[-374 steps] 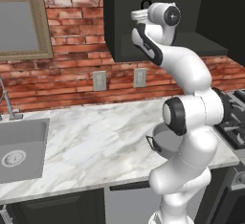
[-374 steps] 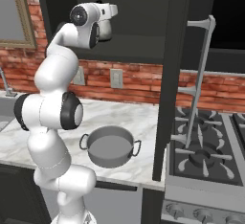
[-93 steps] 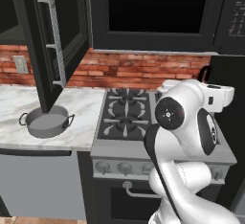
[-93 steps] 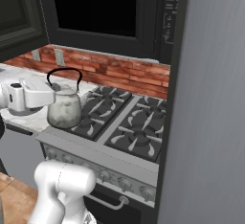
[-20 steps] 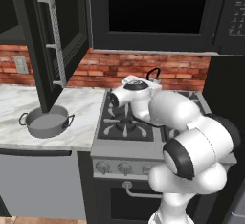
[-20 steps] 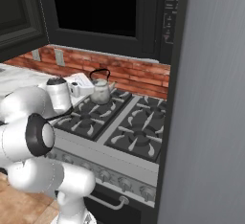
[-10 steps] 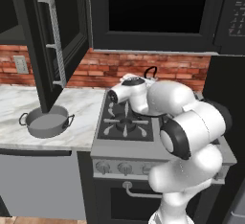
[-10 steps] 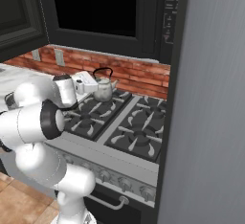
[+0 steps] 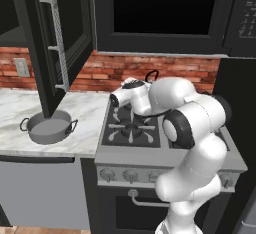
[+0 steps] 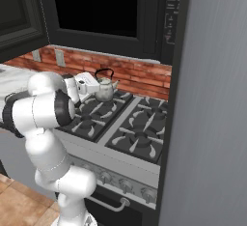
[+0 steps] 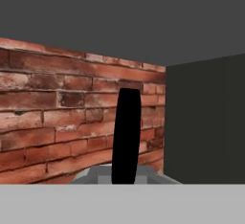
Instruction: Pick the kettle from the cabinet and place it on a stove burner. Then pick the pot from the counter and place it on another stove burner. Finally, turn both burners on.
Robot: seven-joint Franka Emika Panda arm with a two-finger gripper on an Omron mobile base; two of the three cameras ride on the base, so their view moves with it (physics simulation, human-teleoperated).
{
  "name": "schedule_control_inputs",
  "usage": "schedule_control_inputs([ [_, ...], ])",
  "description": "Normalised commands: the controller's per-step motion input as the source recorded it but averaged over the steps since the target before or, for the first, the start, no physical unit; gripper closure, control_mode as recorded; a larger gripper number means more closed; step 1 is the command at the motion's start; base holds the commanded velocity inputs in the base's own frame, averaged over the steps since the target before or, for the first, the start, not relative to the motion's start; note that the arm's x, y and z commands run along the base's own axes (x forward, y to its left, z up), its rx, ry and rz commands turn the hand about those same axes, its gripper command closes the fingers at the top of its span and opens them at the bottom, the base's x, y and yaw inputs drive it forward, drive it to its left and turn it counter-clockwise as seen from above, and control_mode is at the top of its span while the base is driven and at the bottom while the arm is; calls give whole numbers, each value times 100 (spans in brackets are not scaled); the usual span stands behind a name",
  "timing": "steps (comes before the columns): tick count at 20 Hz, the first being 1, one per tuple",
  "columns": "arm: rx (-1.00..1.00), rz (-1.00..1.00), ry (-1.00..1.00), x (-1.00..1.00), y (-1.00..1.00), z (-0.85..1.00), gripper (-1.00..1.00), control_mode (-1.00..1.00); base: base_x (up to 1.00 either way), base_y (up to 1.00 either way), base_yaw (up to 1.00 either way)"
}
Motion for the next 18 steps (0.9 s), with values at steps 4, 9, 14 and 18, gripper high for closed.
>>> schedule_control_inputs([
  [4, 0, 0, 0, 40, 6, -16, 100, -100, 0, 0, 0],
  [9, 0, 0, 0, 41, 7, -18, 100, -100, 0, 0, 0],
  [14, 0, 0, 0, 37, 10, -20, 100, -100, 0, 0, 0],
  [18, 0, 0, 0, 33, 8, -19, 100, -100, 0, 0, 0],
])
